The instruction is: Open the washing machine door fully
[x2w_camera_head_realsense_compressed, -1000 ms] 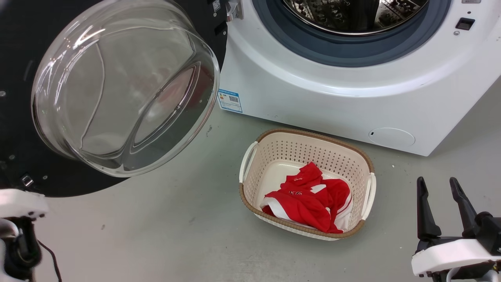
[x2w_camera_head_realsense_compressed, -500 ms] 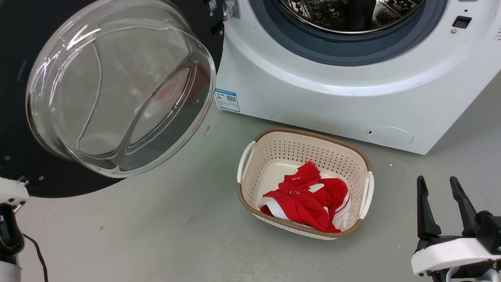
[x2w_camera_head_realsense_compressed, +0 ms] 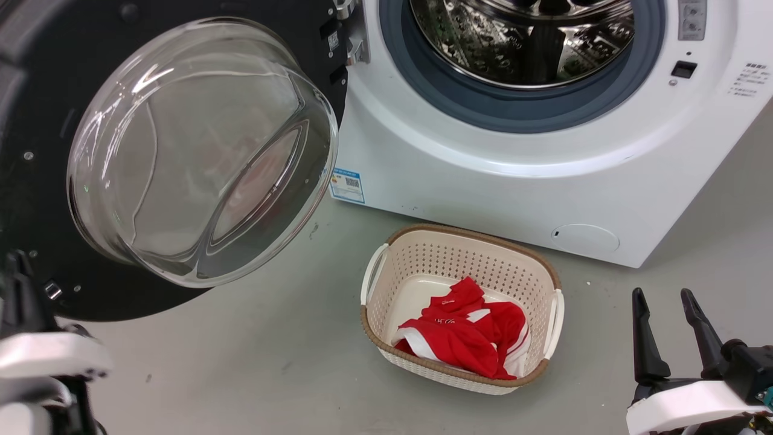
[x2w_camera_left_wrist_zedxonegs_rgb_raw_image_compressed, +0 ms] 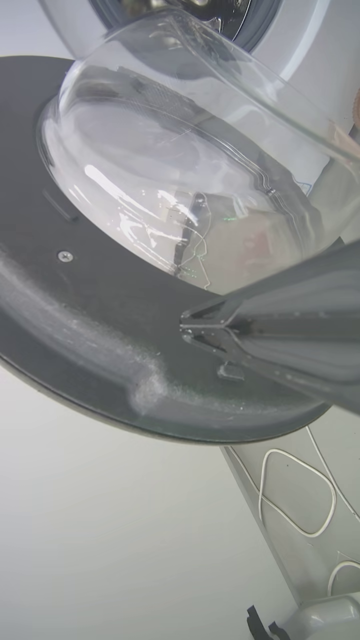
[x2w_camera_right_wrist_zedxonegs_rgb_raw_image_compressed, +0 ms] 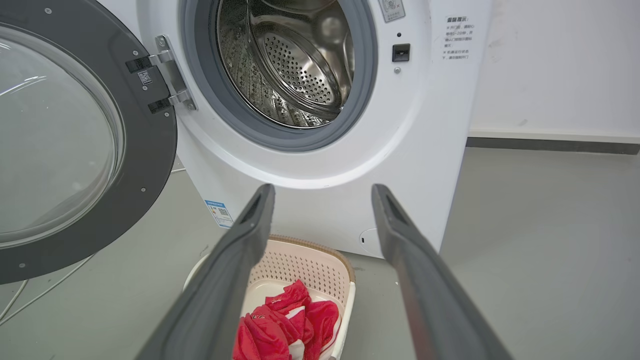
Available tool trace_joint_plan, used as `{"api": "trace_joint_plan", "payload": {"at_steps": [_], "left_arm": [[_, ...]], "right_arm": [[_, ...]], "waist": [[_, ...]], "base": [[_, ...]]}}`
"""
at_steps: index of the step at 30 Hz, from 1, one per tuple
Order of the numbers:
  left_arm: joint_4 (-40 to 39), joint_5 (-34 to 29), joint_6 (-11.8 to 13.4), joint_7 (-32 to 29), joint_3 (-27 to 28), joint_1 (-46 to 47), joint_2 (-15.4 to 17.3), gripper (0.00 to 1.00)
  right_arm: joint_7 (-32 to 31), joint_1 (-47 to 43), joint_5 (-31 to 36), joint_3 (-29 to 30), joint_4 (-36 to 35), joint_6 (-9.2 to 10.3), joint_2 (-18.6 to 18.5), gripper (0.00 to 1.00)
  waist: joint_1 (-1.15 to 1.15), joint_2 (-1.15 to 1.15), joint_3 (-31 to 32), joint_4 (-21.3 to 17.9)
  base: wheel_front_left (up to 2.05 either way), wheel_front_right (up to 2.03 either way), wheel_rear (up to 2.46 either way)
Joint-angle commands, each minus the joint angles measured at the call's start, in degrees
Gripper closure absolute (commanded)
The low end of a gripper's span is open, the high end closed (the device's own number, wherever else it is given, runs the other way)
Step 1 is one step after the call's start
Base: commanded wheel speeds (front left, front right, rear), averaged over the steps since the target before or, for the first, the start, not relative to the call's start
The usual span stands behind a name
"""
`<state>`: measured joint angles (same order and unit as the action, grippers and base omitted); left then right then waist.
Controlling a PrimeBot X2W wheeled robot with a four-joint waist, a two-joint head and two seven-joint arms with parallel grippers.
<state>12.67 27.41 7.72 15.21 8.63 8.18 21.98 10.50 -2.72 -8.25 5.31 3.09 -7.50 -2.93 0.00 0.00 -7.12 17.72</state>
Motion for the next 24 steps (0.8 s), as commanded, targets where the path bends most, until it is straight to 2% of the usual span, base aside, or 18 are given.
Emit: {"api": "trace_joint_plan", "payload": {"at_steps": [1, 10, 16, 23, 24], "left_arm": [[-0.6, -0.3, 0.1, -0.1, -0.3, -0.8, -0.5, 1.0], [-7.7, -5.1, -0.2, -0.6, -10.0, -5.8, -5.6, 1.0], [-5.8, -7.4, -3.0, -0.8, -16.8, -3.3, -7.8, 1.0], [-2.5, -9.6, -4.7, -0.4, -20.4, 0.4, -9.1, 1.0], [-2.3, -9.8, -4.9, -0.3, -20.6, 0.7, -9.1, 0.89]], "right_arm": [[0.2, -0.6, -0.3, 0.0, 0.1, 0.02, 0.1, 0.0], [0.7, 0.1, 0.2, -1.1, 0.5, 0.03, 0.1, 0.0], [0.9, 0.9, 0.9, -1.7, 0.8, 0.03, 0.1, 0.0], [1.3, 1.5, 1.7, -1.8, 0.8, 0.03, 0.1, 0.0], [1.3, 1.6, 1.8, -1.9, 0.9, 0.02, 0.1, 0.0]], "waist": [[0.0, 0.0, 0.5, -0.3], [0.0, 0.0, 2.1, -3.5], [0.0, 0.0, 2.7, -6.8], [0.0, 0.0, 3.3, -10.9], [0.0, 0.0, 3.4, -11.5]], "base": [[0.0, 0.0, 0.0], [0.0, 0.0, 0.0], [0.0, 0.0, 0.0], [0.0, 0.0, 0.0], [0.0, 0.0, 0.0]]}}
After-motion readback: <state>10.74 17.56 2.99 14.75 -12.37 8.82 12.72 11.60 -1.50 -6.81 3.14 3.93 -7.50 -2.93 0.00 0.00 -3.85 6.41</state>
